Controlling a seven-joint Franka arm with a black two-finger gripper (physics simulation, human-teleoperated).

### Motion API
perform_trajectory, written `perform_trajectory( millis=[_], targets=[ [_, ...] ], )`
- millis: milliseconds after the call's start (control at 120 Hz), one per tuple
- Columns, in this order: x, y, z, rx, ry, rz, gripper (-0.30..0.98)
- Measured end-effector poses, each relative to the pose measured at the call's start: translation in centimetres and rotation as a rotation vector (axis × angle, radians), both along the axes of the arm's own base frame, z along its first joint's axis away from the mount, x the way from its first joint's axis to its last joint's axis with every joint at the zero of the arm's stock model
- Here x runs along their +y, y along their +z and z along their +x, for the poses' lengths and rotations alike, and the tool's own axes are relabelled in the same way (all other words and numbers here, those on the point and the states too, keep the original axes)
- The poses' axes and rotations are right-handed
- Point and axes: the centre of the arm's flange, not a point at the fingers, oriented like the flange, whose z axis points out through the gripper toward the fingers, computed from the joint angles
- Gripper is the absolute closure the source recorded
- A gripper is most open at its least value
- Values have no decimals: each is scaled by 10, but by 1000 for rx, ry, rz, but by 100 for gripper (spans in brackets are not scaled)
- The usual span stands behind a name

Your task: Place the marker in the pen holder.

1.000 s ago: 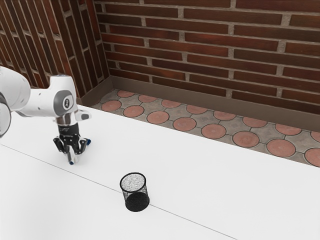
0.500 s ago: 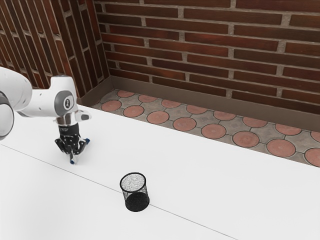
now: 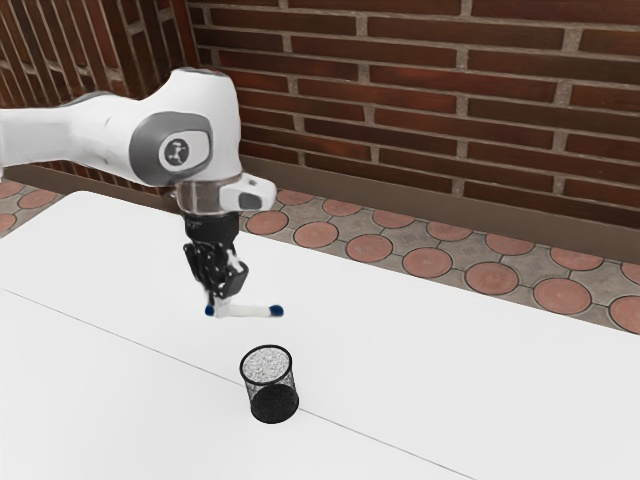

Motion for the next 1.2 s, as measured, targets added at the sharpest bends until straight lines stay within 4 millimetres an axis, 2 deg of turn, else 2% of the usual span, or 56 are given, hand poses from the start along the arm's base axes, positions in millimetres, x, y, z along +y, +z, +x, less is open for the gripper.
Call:
perform_trajectory(
  millis=[67, 142, 367, 483, 567, 658, 733, 875, 1000, 1067, 1100, 1158, 1200],
  targets=[
    [-25, -9, -10, 38, -34, -6, 73],
    [-29, -20, -11, 74, -24, -10, 72],
    [3, -43, 9, 133, 71, -11, 72],
    [27, -48, 29, 138, 127, -13, 71],
    [43, -64, 44, 162, 164, -12, 71],
    [45, -95, 52, 219, 180, -15, 70],
    [38, -109, 59, 240, 178, -23, 68],
    [25, -109, 63, 254, 176, -52, 39],
    [9, -74, 76, 208, 157, -79, 22],
    [11, -39, 84, 150, 158, -92, 16],
    [19, -10, 83, 100, 168, -95, 14],
    [41, 64, 69, -41, 186, -84, 10],
    [57, 107, 56, -124, 206, -75, 9]
  ],
)
